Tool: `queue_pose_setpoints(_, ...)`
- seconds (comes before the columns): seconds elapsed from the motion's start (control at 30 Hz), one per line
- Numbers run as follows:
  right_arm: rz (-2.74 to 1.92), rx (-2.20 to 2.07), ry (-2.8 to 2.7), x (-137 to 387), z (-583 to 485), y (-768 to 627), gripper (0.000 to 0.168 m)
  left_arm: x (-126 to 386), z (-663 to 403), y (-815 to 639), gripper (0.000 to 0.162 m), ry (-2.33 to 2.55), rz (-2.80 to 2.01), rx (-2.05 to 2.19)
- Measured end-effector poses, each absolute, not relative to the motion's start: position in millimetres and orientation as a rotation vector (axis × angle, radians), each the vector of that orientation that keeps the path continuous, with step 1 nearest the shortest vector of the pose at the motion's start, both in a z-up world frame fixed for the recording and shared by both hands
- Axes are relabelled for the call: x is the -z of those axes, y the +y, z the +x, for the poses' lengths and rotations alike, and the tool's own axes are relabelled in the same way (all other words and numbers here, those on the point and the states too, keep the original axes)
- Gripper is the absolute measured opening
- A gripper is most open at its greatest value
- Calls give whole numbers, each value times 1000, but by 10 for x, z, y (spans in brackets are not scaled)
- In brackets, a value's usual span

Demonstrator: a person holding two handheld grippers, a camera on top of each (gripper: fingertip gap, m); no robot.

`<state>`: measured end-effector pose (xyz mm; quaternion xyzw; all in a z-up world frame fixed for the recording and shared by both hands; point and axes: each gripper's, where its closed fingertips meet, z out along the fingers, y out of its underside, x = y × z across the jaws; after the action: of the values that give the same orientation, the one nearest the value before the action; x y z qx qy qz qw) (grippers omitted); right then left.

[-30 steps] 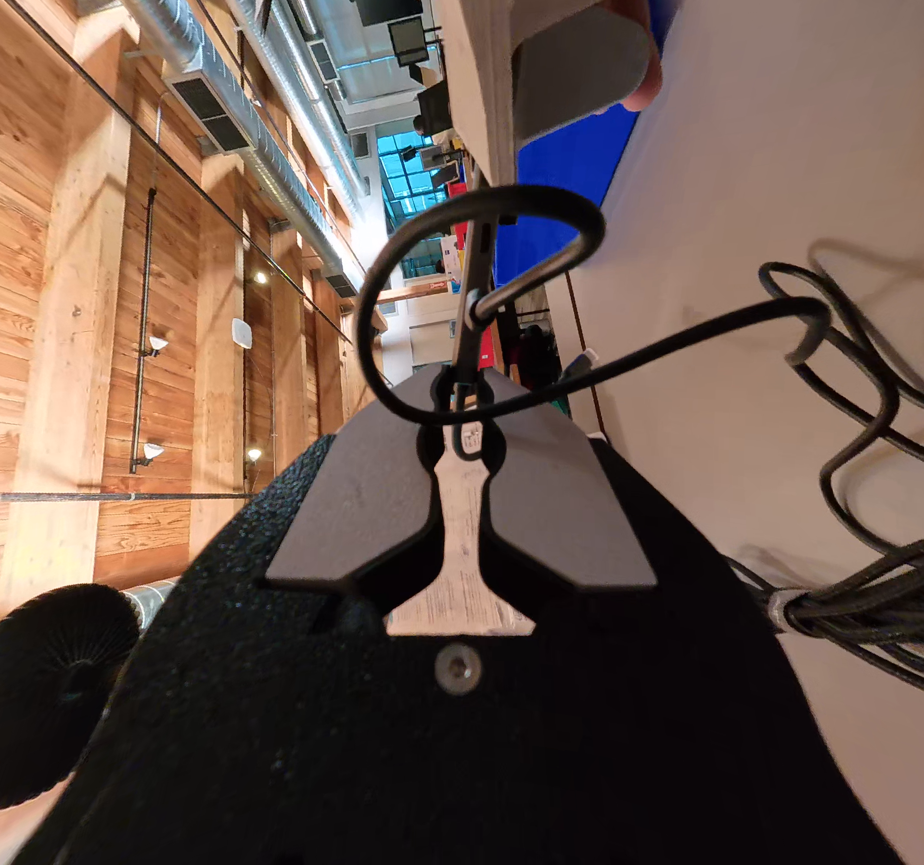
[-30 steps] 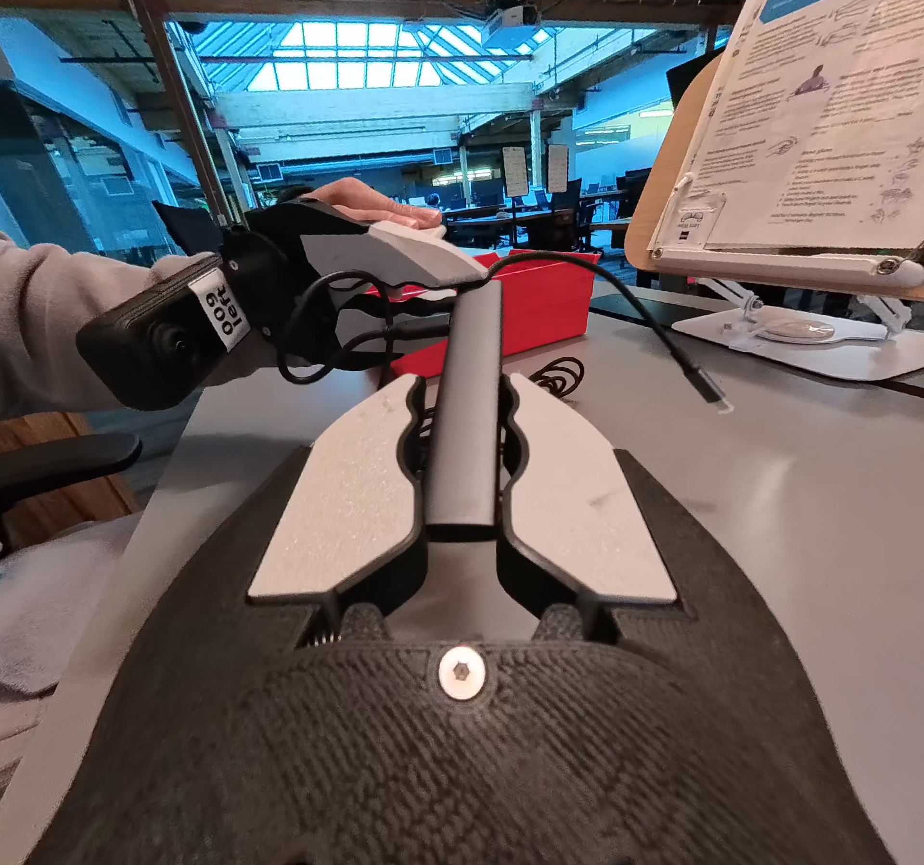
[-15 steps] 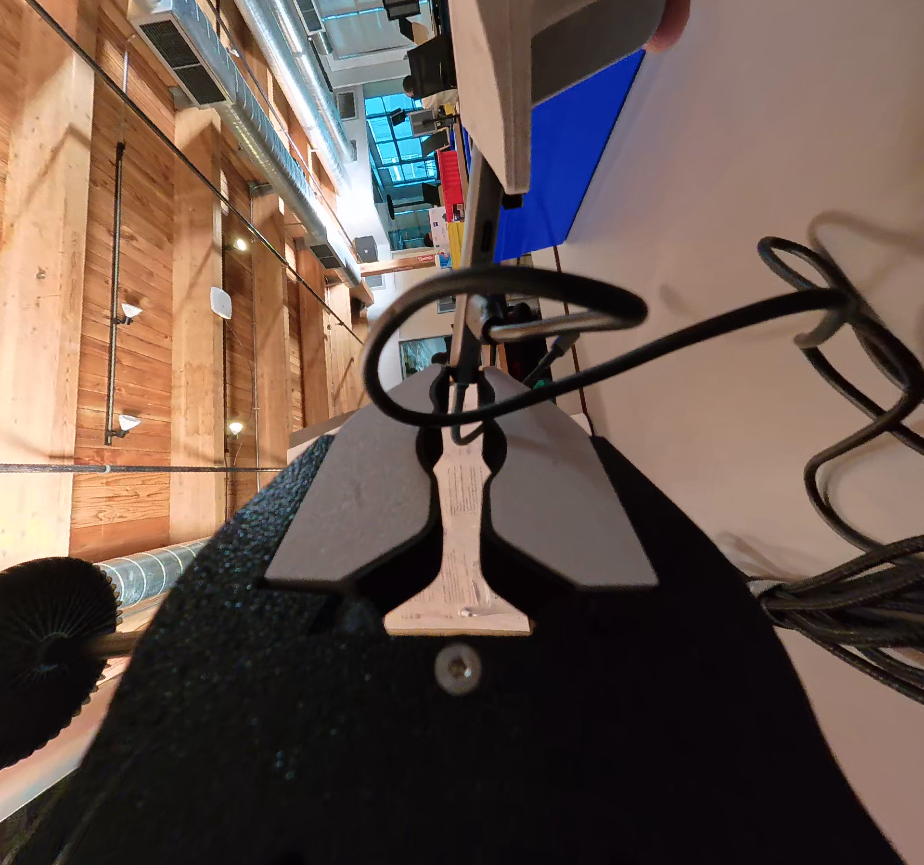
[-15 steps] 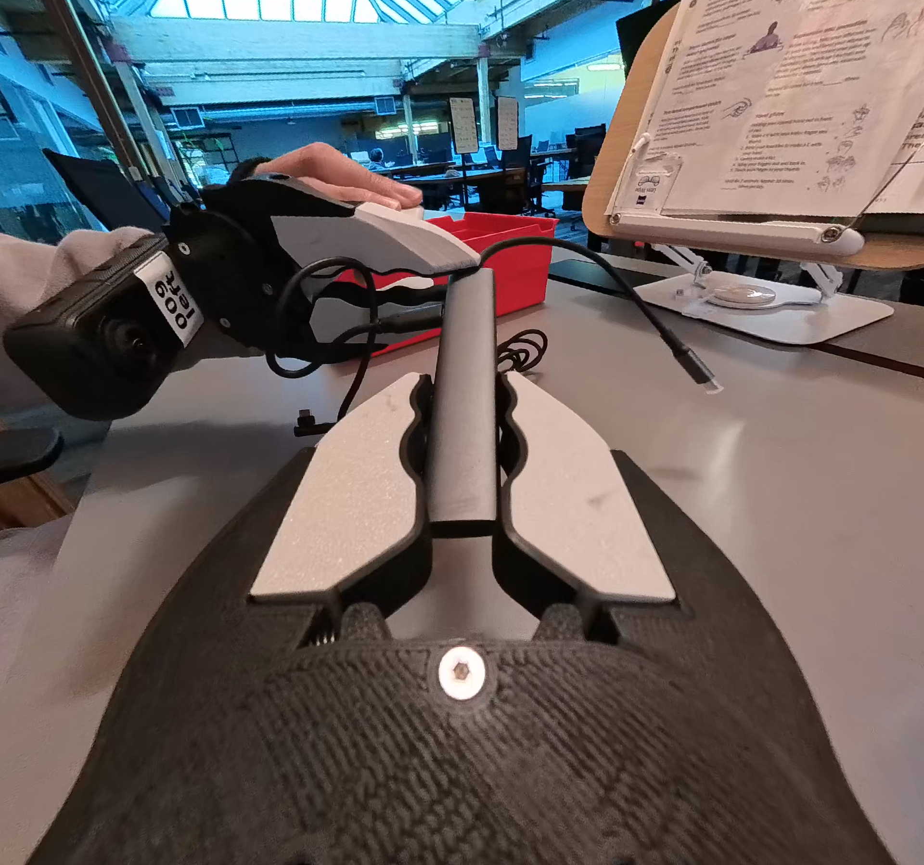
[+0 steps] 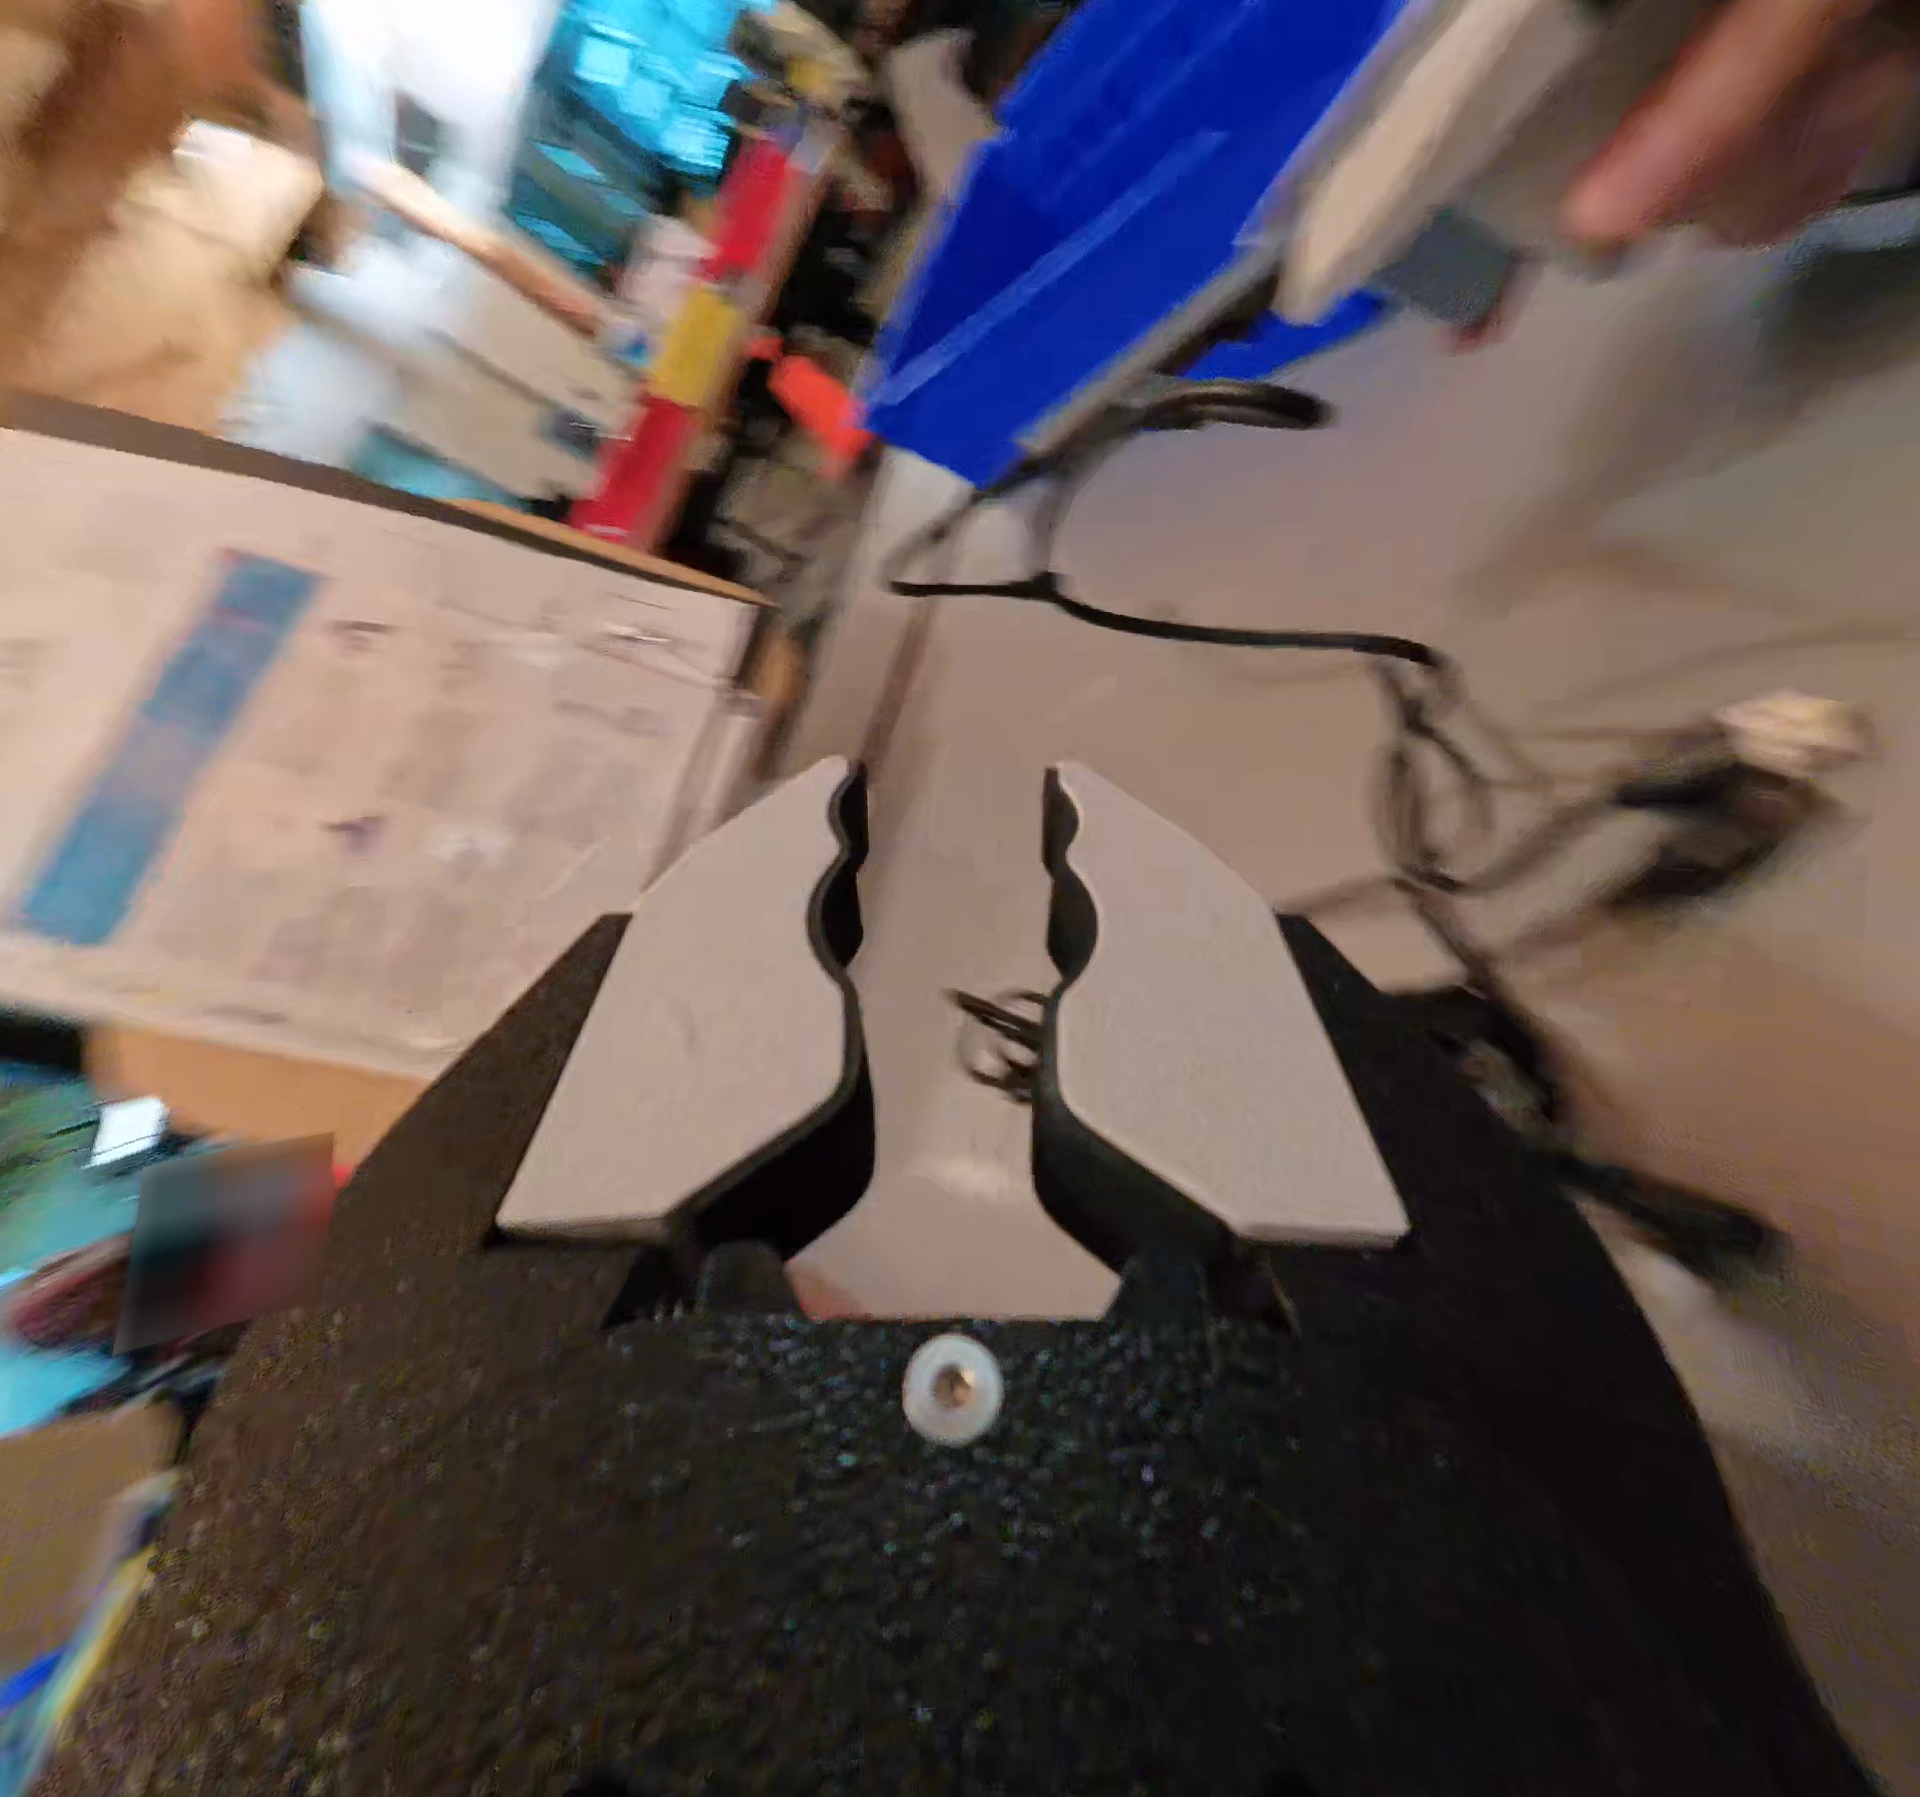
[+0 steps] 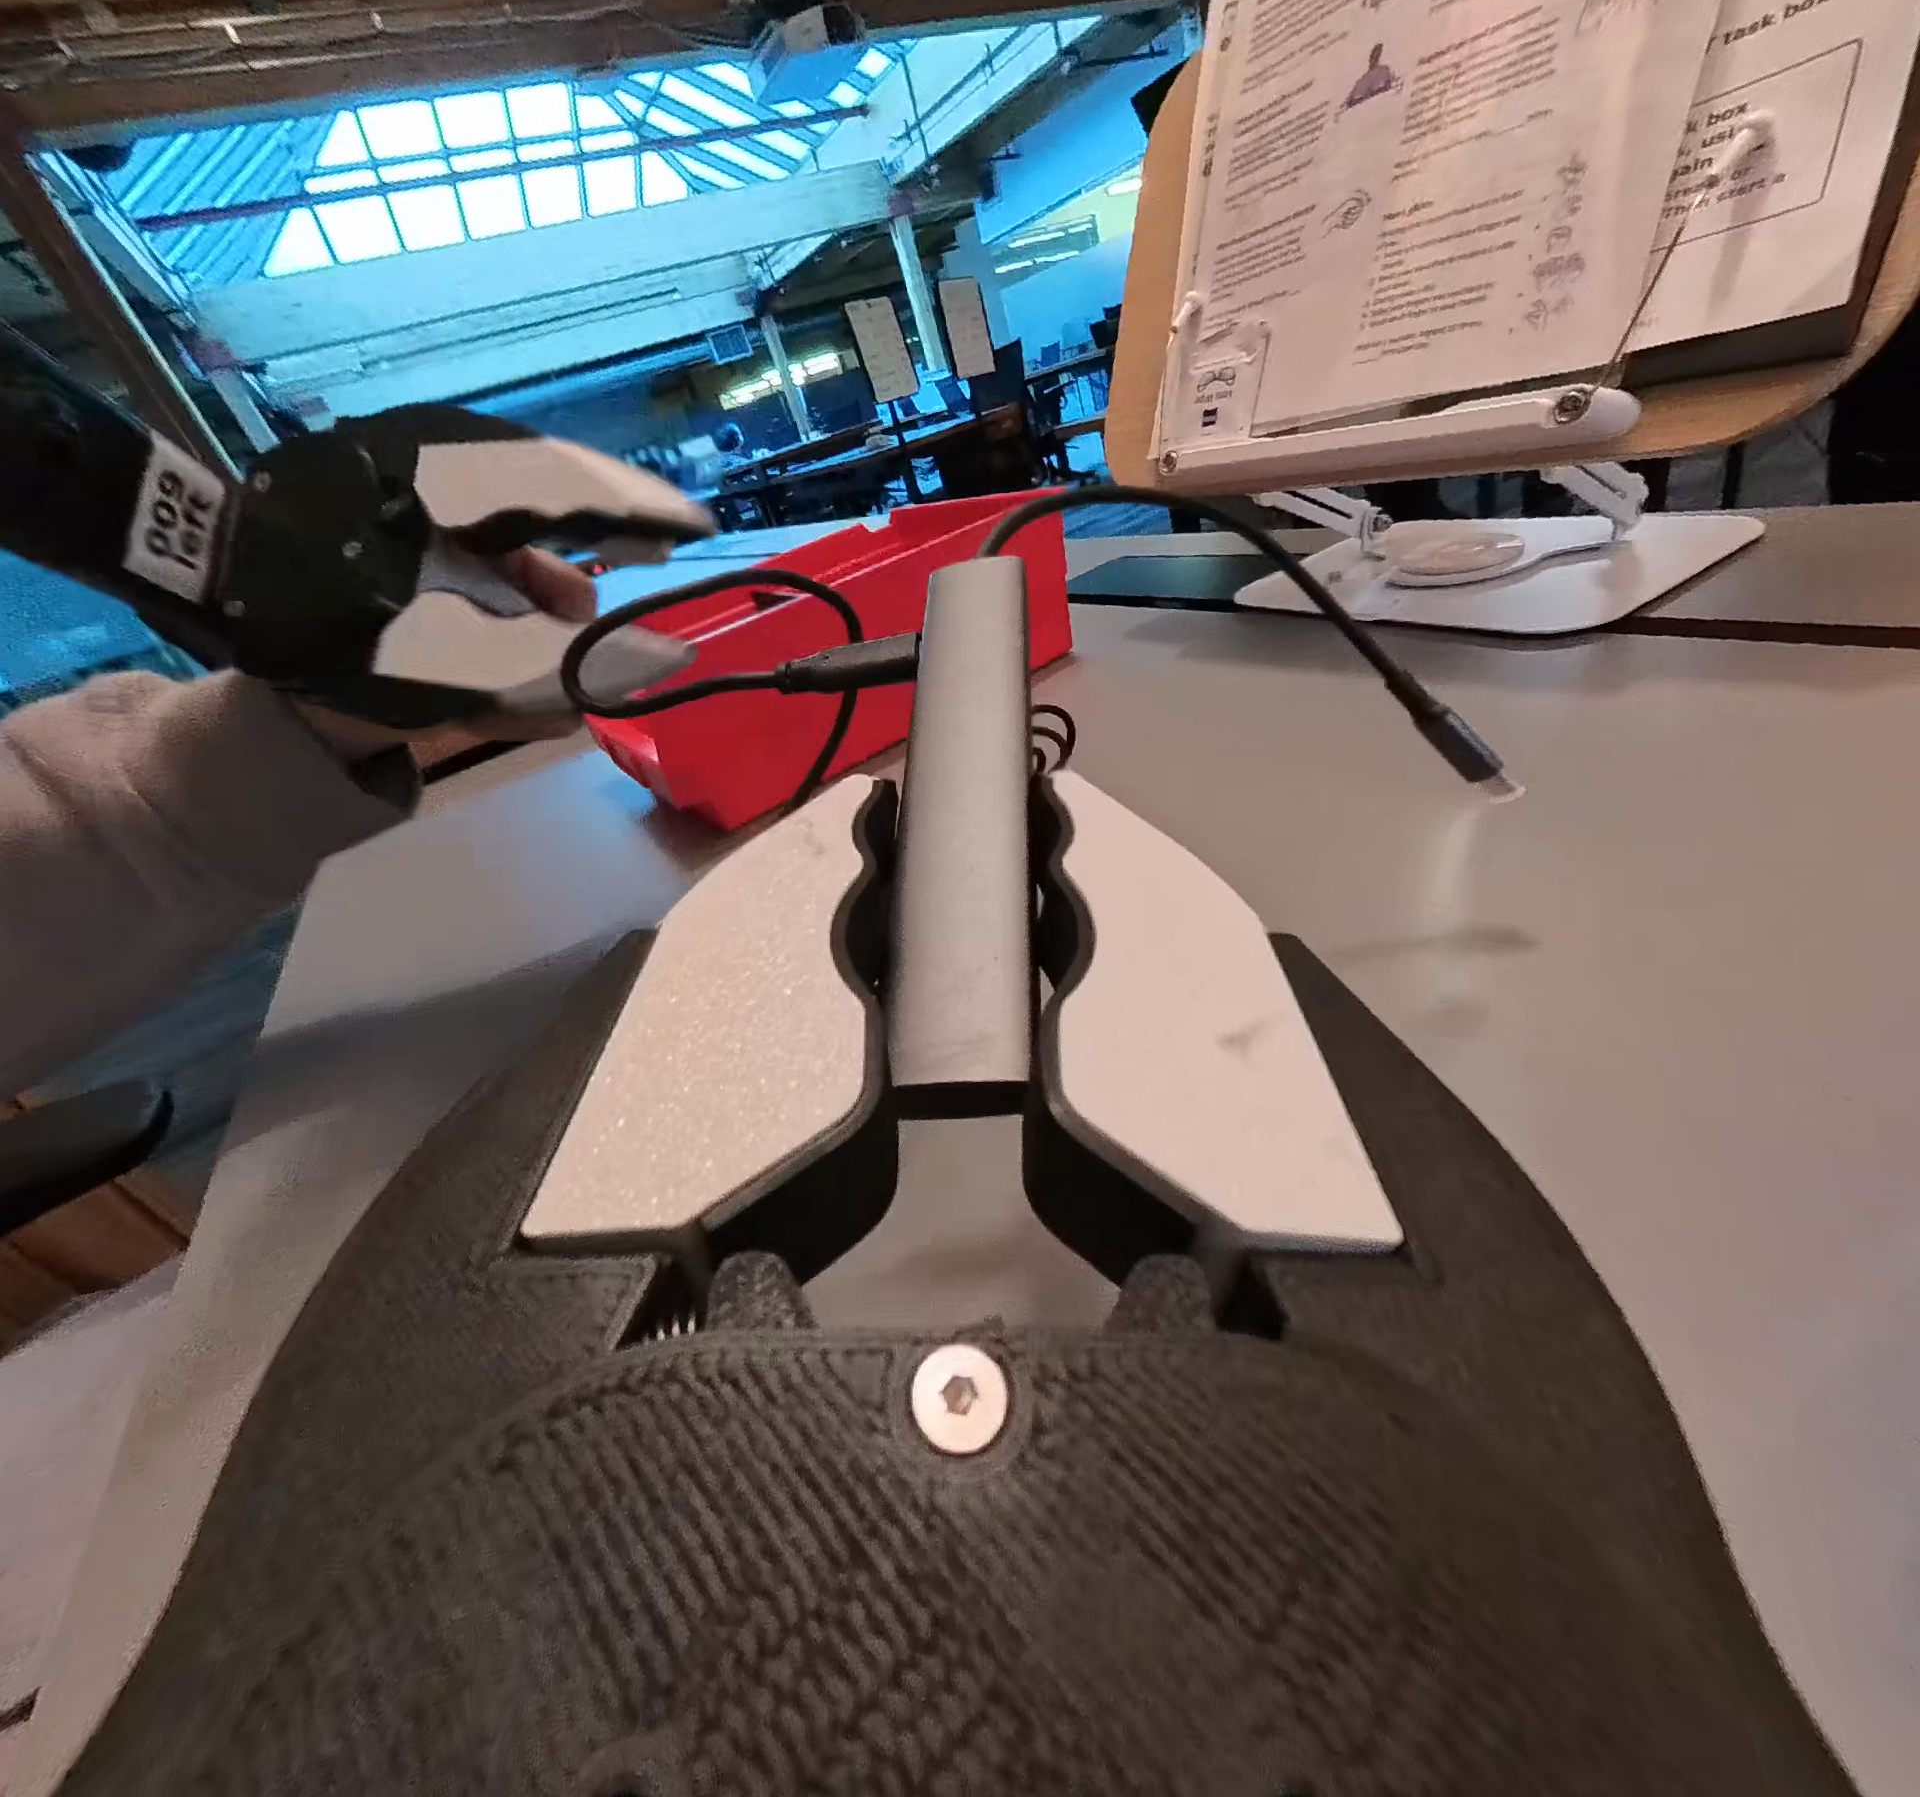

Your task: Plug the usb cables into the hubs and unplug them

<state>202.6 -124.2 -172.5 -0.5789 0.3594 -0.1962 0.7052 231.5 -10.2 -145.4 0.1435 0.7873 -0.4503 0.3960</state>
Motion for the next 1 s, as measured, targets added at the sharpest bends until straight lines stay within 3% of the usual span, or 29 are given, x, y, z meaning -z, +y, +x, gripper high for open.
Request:
queue_pose_setpoints(0.13, -1328, 454, 801, 1757, 2037, -1197, 25, 1988, 1891, 203, 28, 2372, 527, 1036)
queue_pose_setpoints(0.33, -1291, 425, 802, 1732, 2033, -1236, 25, 2489, 1838, 623, 26, 2334, 550, 728)
queue_pose_setpoints(0.5, -1290, 425, 796, 1726, 2025, -1233, 26, 2748, 1745, 532, 23, 2393, 223, 876)
queue_pose_setpoints(0.63, -1321, 441, 783, 1740, 2017, -1194, 26, 2769, 1831, 546, 11, 2418, -259, 843)
queue_pose_setpoints(0.67, -1327, 445, 781, 1743, 2015, -1187, 26, 2793, 1791, 561, 13, 2466, -428, 845)
queue_pose_setpoints(0.73, -1337, 443, 775, 1749, 2011, -1171, 26, 2802, 1603, 489, 45, 2558, -681, 985)
queue_pose_setpoints(0.83, -1339, 438, 776, 1753, 2013, -1169, 25, 2756, 1449, 375, 46, 2552, -1045, 1251)
queue_pose_setpoints(1.0, -1335, 441, 774, 1748, 2010, -1173, 25, 2743, 1577, 349, 26, 2437, -1271, 1273)
